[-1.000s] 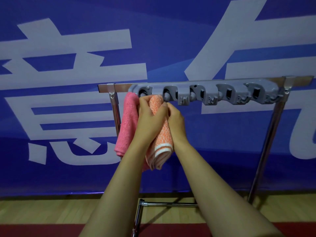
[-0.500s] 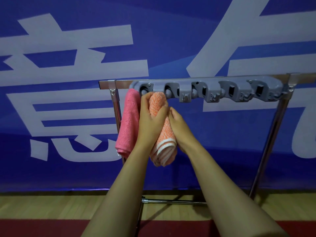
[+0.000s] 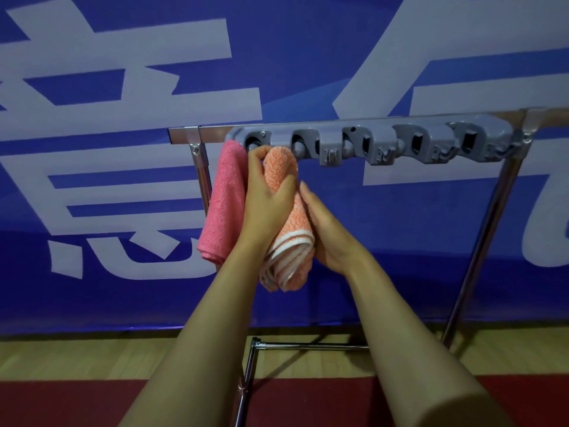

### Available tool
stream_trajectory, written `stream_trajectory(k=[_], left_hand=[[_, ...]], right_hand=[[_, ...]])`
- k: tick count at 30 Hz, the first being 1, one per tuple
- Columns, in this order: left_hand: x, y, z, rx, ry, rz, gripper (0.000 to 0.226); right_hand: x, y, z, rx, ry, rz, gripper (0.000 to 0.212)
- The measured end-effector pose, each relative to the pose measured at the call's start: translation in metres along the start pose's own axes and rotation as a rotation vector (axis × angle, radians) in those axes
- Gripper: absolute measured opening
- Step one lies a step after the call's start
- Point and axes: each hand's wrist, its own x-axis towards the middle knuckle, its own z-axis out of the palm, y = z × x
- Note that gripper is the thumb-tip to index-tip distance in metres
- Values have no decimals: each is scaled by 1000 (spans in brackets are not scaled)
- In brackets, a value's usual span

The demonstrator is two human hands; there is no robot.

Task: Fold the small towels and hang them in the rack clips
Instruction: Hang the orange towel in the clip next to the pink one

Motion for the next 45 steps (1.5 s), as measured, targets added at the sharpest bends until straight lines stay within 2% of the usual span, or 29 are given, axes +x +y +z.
stream_trajectory(k=[4,6,10,12,14,15,18,21,24,27,32,36,38,40,43,45], left_hand=[[5,-1,-3,-50,-55,-32,33],[6,-2,-2,-64,-60,-38,33],[3,-4,1,-62,-34,-48,32],[2,-3,1,-29,-27,-26,33],[-1,0,0,0,-8,-13,43],[-3,1,-1,16,4,-22,51],[-17,5,-7,62,20,-45,82],[-44,-1,-10,7,-27,-178,101],[-79,-20,-10,-37,-35,-311,110],[-116,-40,-6,-23,-157,-466,118],[-166,-79,9,-14,-313,-782,80],[-186,-104,18,36,-385,-817,36],[-191,-113,23,92,-458,-800,23],[-197,-118,31,98,-537,-819,17],[-206,-125,52,95,-631,-811,21],[-212,-131,69,92,-692,-813,24]], right_hand=[[-14,14,-17,-111,-156,39,74],[-15,23,-22,-134,-176,47,66],[-12,34,-18,-177,-93,-22,60],[-11,43,-12,-167,-25,-47,45],[-11,49,-6,-109,16,-29,31],[-13,52,-5,-81,27,-23,31],[-21,60,-7,-16,27,-34,46],[-40,72,-18,8,-21,39,87],[-64,96,-32,-30,-60,144,98],[-84,130,-46,-32,-73,259,102],[-114,165,-63,-51,-50,416,91],[-130,173,-77,-139,-75,495,67],[-134,177,-89,-209,-63,545,51],[-138,178,-104,-296,-52,591,37],[-148,177,-133,-386,-3,639,16],[-155,184,-159,-421,82,645,17]])
